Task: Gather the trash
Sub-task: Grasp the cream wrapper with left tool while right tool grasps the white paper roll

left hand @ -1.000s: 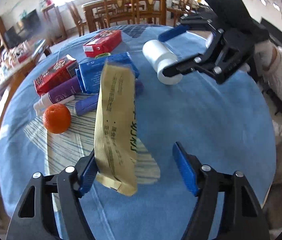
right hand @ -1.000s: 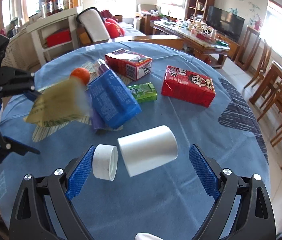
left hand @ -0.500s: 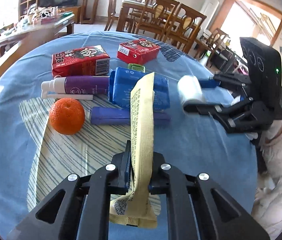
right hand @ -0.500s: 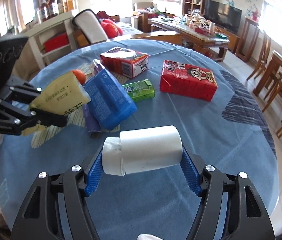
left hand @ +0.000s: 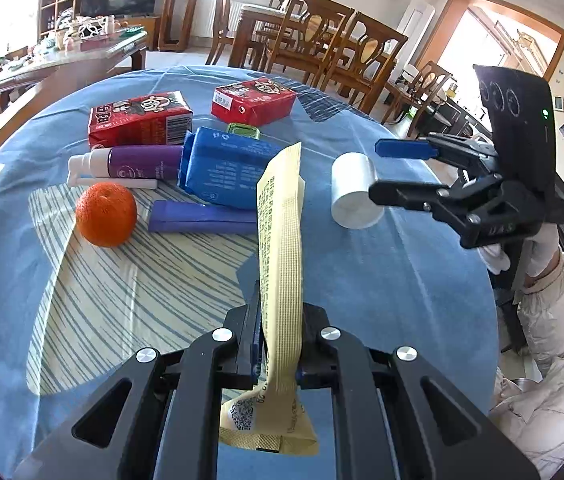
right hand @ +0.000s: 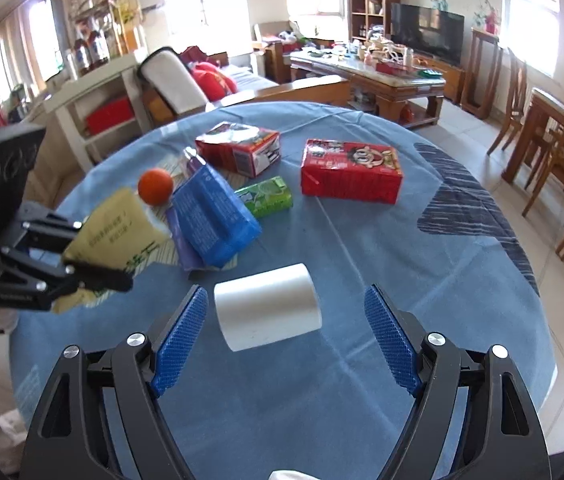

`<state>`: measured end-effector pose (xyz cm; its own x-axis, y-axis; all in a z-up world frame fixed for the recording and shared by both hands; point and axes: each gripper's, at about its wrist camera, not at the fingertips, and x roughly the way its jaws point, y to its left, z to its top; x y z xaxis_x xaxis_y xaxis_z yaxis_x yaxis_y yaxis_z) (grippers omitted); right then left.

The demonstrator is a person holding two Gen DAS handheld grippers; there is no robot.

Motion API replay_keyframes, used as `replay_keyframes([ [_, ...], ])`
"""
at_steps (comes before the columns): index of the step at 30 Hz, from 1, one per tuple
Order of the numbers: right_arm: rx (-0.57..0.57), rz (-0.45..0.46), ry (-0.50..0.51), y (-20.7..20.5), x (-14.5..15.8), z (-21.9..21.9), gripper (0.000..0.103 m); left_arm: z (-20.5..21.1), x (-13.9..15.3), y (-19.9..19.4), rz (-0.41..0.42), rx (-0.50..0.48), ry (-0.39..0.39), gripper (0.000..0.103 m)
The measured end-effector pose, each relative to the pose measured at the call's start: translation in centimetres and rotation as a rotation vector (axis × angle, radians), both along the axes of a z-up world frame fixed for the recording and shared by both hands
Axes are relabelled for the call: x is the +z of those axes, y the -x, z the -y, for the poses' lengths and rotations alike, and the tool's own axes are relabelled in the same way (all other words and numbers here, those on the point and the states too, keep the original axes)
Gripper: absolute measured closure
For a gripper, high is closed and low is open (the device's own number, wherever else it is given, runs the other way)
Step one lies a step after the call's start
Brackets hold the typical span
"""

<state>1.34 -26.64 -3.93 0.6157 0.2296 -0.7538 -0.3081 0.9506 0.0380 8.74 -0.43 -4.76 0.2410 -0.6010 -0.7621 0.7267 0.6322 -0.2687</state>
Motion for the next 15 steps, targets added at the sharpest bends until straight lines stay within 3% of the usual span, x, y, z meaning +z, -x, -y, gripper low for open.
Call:
replay_keyframes([
  [6, 0.004, -0.075, -0.068, -1.3, -1.0, 0.4, 0.023, 0.3, -0.7, -0.3, -0.042, 0.006, 0.004, 0.090],
  [8, 0.007, -0.095, -0.097, -2.0, -1.6, 0.3, 0.031, 0.1, -0.8, -0.4, -0.057, 0.008, 0.018, 0.090],
  [9, 0.013, -0.112, -0.129, -2.1, -1.8, 0.4, 0.047, 0.1, -0.8, -0.3, -0.059, 0.008, 0.020, 0.090],
  [15, 0.003, -0.120, -0.198, -2.1, -1.5, 0.5, 0.048, -0.1, -1.0, -0.3, -0.072, 0.009, 0.033, 0.089],
])
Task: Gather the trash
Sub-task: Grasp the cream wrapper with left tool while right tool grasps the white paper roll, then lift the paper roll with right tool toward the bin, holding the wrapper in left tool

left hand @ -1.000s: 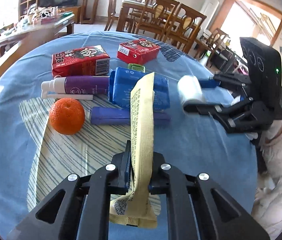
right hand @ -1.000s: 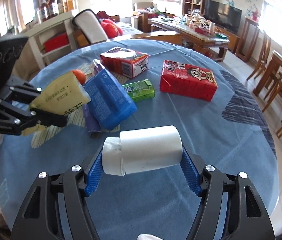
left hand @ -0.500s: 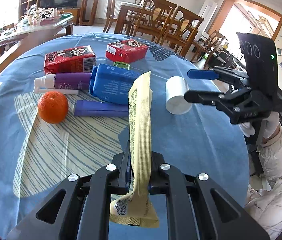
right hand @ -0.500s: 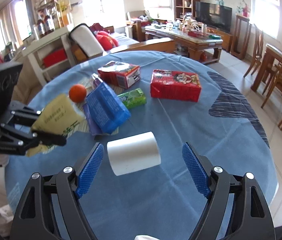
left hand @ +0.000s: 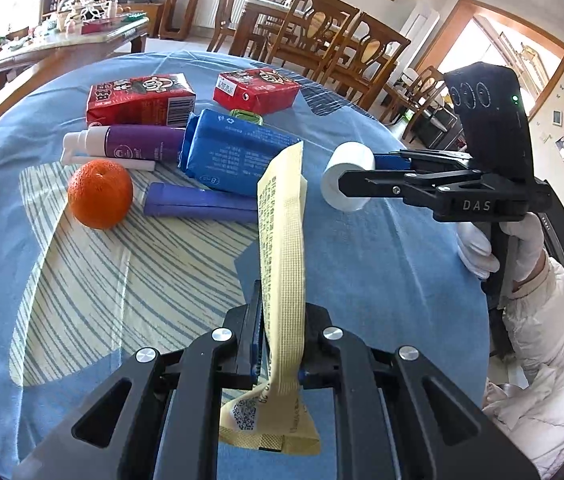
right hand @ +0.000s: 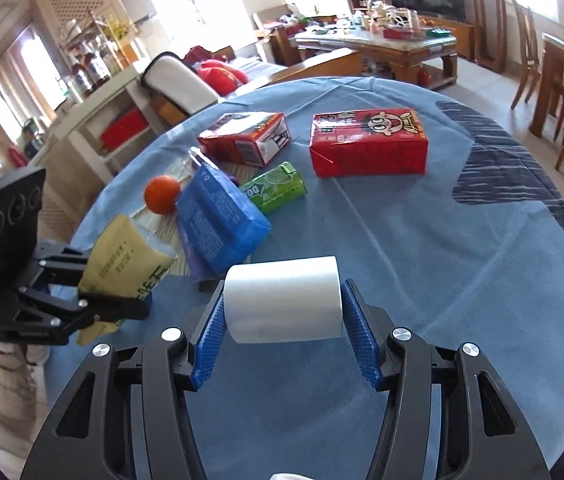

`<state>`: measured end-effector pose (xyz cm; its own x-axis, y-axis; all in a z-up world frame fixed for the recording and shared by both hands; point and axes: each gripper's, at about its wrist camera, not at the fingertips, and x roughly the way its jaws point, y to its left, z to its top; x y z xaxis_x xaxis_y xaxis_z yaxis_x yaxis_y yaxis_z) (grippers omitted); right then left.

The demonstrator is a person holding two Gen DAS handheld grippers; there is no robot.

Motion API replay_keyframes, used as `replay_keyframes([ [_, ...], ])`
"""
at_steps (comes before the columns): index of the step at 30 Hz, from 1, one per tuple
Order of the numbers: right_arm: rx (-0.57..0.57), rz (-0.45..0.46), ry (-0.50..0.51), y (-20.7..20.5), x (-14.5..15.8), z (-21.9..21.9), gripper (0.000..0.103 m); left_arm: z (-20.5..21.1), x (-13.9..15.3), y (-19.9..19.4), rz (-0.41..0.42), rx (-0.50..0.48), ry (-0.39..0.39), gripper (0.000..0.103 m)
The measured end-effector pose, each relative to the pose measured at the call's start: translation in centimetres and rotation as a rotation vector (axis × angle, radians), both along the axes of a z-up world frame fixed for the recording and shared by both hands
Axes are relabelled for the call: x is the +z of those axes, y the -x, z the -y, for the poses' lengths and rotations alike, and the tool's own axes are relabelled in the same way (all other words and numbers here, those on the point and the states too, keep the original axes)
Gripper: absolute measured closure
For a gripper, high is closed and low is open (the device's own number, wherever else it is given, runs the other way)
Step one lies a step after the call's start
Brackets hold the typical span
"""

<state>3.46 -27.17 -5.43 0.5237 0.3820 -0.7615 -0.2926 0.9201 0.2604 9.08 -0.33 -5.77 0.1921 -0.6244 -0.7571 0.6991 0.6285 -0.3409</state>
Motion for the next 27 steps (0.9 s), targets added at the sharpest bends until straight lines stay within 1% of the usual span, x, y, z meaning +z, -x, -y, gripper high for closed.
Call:
replay_keyframes([
  [2, -0.005, 0.031, 0.010, 0.6, 0.8, -0.2, 0.049, -0.3, 0.0, -0.1, -0.006, 0.000, 0.006, 0.089],
  [3, -0.012, 0.056, 0.043, 0.9, 1.2, -0.4, 0.049, -0.4, 0.0, -0.1, -0.006, 0.000, 0.006, 0.089],
  [4, -0.027, 0.103, 0.121, 1.3, 1.8, -1.0, 0.049, -0.4, 0.0, -0.1, -0.003, -0.001, 0.004, 0.089],
  [5, -0.032, 0.170, 0.240, 2.1, 2.4, -2.0, 0.049, -0.4, 0.0, -0.1, 0.001, -0.001, 0.000, 0.089],
  [6, -0.017, 0.210, 0.326, 2.6, 2.7, -3.0, 0.049, -0.3, 0.0, 0.0, 0.005, -0.001, -0.004, 0.089],
  [7, 0.005, 0.234, 0.380, 3.1, 2.9, -3.7, 0.056, -0.2, 0.1, 0.0, 0.008, -0.002, -0.006, 0.089],
  [8, 0.031, 0.238, 0.404, 3.4, 2.9, -4.3, 0.064, -0.2, 0.1, 0.1, 0.009, -0.002, -0.008, 0.089],
  [9, 0.066, 0.218, 0.411, 3.6, 2.9, -4.9, 0.071, -0.2, 0.1, 0.1, 0.009, -0.002, -0.008, 0.089],
  [11, 0.093, 0.186, 0.385, 3.6, 2.8, -5.2, 0.071, -0.2, 0.1, 0.1, 0.009, -0.002, -0.008, 0.088],
  [12, 0.096, 0.175, 0.359, 3.6, 2.8, -5.0, 0.069, -0.2, 0.1, 0.1, 0.009, -0.002, -0.008, 0.088],
  [13, 0.093, 0.172, 0.329, 3.5, 2.9, -4.7, 0.053, -0.2, 0.0, 0.1, 0.008, -0.001, -0.007, 0.088],
  [14, 0.088, 0.174, 0.298, 3.5, 3.3, -4.3, 0.041, -0.2, 0.1, 0.1, 0.009, -0.002, -0.008, 0.088],
  [15, 0.081, 0.185, 0.260, 3.6, 3.7, -3.8, 0.026, -0.2, 0.1, 0.1, 0.010, -0.002, -0.008, 0.088],
  [17, 0.068, 0.178, 0.197, 3.7, 4.3, -2.6, 0.025, -0.1, 0.1, 0.2, 0.010, 0.000, -0.008, 0.088],
  [19, 0.006, 0.099, 0.109, 2.7, 4.2, -0.9, 0.025, -0.2, 0.0, 0.2, 0.004, 0.001, -0.001, 0.088],
  [20, -0.066, 0.012, 0.031, 1.8, 3.6, 0.8, 0.025, -0.1, 0.0, 0.2, 0.001, 0.001, 0.002, 0.088],
  [21, -0.108, -0.040, -0.025, 1.4, 3.0, 1.8, 0.025, -0.2, 0.0, 0.2, -0.002, 0.002, 0.005, 0.088],
  [22, -0.148, -0.093, -0.087, 1.1, 2.3, 2.9, 0.027, -0.1, 0.0, 0.2, -0.004, 0.002, 0.006, 0.088],
  [24, -0.209, -0.163, -0.145, 1.3, 1.3, 3.7, 0.031, -0.2, 0.0, 0.3, 0.002, 0.002, 0.002, 0.088],
  [25, -0.225, -0.186, -0.170, 1.4, 0.9, 3.8, 0.034, -0.1, 0.0, 0.4, 0.009, 0.002, -0.005, 0.088],
  [27, -0.238, -0.232, -0.228, 1.5, 0.3, 3.4, 0.037, 0.1, 0.1, 0.6, 0.025, 0.001, -0.019, 0.088],
])
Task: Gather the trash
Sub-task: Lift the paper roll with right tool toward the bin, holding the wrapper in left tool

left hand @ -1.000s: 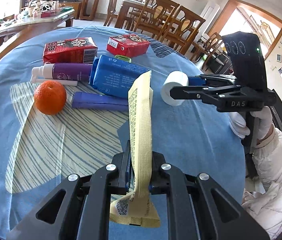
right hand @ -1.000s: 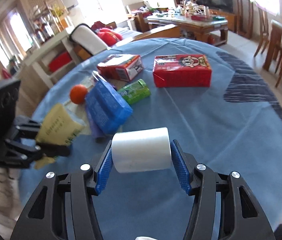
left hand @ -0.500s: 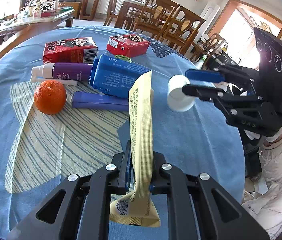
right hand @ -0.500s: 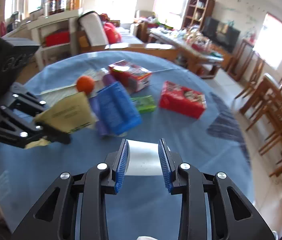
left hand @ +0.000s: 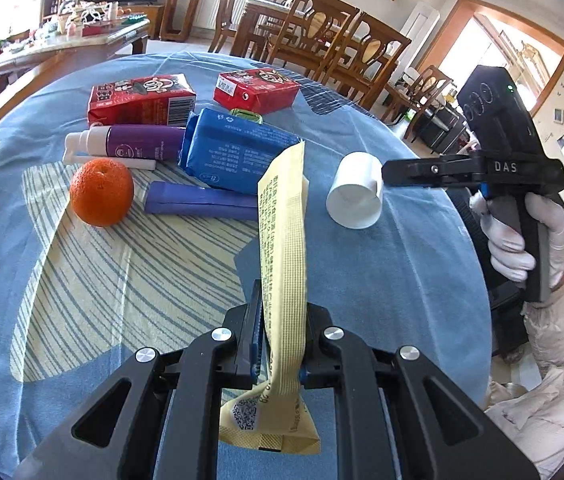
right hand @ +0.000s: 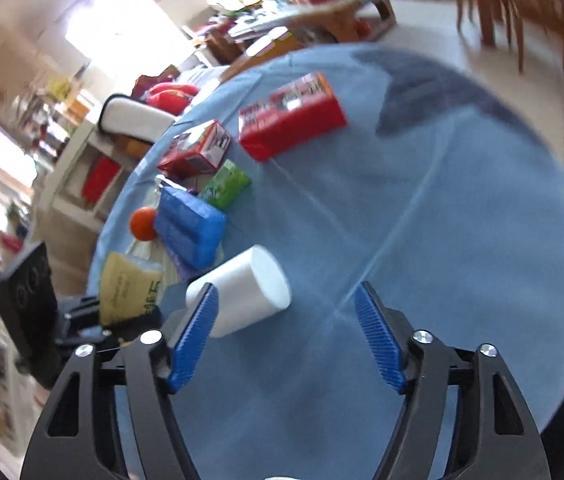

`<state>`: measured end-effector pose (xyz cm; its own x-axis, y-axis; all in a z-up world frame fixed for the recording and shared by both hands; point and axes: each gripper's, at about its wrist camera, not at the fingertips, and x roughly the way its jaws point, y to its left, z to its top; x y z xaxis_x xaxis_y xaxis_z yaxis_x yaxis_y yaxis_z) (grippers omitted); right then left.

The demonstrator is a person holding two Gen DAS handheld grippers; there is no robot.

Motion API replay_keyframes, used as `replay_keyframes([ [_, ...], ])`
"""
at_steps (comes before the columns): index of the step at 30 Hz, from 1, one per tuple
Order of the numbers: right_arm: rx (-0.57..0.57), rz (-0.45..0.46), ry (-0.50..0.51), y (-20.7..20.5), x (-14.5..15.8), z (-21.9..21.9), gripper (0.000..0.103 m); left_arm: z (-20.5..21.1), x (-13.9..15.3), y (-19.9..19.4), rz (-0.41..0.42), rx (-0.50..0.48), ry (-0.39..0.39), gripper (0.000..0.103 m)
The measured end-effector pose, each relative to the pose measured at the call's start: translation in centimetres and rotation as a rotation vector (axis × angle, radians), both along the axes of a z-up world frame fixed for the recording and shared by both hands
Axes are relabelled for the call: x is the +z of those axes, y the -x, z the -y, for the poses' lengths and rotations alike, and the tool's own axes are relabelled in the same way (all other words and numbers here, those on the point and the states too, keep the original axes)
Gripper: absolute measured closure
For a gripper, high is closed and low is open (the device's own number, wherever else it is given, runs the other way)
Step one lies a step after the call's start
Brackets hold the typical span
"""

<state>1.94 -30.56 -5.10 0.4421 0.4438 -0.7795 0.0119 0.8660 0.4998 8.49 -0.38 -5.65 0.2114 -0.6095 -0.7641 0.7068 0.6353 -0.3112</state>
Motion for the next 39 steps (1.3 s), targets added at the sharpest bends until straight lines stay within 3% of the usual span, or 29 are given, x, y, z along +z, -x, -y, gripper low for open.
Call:
replay_keyframes([
  [4, -0.021, 0.001, -0.028, -0.3, 0.0, -1.6, 0.039, 0.3, 0.1, 0.2, 0.009, 0.000, -0.009, 0.088],
  [12, -0.041, -0.027, -0.069, -4.7, -0.3, -3.6, 0.039, 0.6, 0.1, 0.4, 0.014, 0.000, -0.014, 0.088],
  [14, -0.039, -0.045, -0.076, -5.4, -0.7, -4.1, 0.048, 0.5, 0.1, 0.3, 0.007, 0.002, -0.007, 0.088],
  [18, -0.007, -0.026, 0.016, -5.5, -0.5, -5.6, 0.058, 0.3, 0.0, 0.1, -0.016, 0.004, 0.014, 0.088],
  [22, 0.039, 0.005, 0.095, -5.0, -0.2, -6.8, 0.059, 0.3, 0.0, 0.1, -0.016, 0.004, 0.014, 0.088],
  [26, 0.065, 0.110, 0.144, -3.7, 1.1, -7.9, 0.060, 0.2, 0.0, 0.1, -0.013, 0.004, 0.012, 0.088],
  [36, 0.052, 0.541, 0.396, 1.7, 6.0, -9.8, 0.061, -0.5, 0.3, 1.0, 0.022, 0.028, 0.025, 0.090],
  [39, 0.061, 0.590, 0.444, 2.4, 6.4, -10.2, 0.061, -0.7, 0.4, 1.2, 0.033, 0.043, 0.026, 0.090],
])
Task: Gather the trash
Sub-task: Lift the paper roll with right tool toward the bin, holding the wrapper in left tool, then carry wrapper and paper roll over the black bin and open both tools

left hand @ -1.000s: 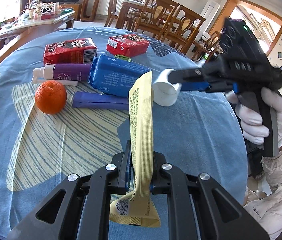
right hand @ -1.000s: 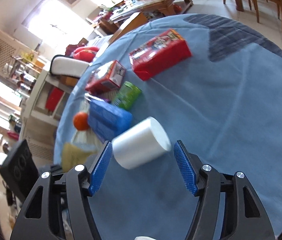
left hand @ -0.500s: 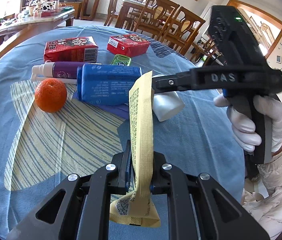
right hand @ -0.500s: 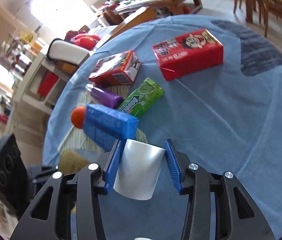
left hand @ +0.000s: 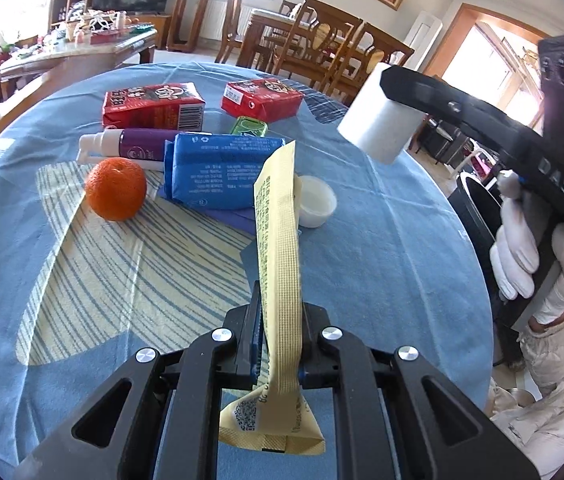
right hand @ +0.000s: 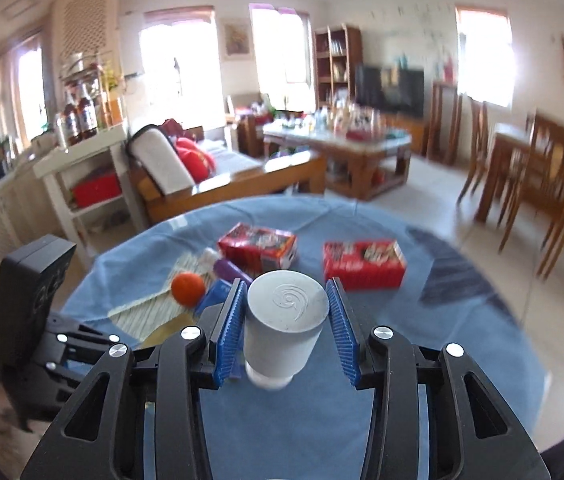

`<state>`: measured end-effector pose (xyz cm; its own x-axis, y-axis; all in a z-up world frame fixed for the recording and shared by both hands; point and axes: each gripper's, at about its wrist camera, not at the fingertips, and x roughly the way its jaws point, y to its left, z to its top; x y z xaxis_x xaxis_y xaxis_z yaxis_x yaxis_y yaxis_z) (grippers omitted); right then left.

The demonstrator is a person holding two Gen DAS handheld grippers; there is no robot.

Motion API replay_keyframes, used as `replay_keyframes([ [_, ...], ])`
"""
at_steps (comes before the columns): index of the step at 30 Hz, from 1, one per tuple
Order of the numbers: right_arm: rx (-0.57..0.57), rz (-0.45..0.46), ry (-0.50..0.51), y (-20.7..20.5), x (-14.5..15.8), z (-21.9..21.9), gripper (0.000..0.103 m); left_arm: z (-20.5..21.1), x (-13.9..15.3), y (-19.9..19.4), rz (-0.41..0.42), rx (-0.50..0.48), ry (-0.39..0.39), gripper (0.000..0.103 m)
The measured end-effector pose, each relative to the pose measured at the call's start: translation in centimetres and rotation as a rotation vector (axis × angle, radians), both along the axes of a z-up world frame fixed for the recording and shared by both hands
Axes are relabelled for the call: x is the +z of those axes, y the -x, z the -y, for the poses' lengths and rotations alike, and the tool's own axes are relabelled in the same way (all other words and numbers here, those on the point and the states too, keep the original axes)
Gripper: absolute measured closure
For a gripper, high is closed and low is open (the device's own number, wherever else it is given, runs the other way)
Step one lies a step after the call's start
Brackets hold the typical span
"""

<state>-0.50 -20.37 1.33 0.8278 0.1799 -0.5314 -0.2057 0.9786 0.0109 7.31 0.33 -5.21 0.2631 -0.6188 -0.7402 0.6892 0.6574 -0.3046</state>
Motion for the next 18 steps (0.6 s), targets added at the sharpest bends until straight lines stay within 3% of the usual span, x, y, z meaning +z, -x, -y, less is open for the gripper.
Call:
replay_keyframes([
  [9, -0.016, -0.016, -0.102, 1.5, 1.0, 3.0, 0.061, -1.0, 1.1, 0.9, 0.021, 0.040, 0.081, 0.090],
  [18, -0.084, -0.007, -0.189, 6.3, 2.2, 9.5, 0.061, 4.3, 4.5, 4.2, 0.087, -0.048, 0.102, 0.090],
])
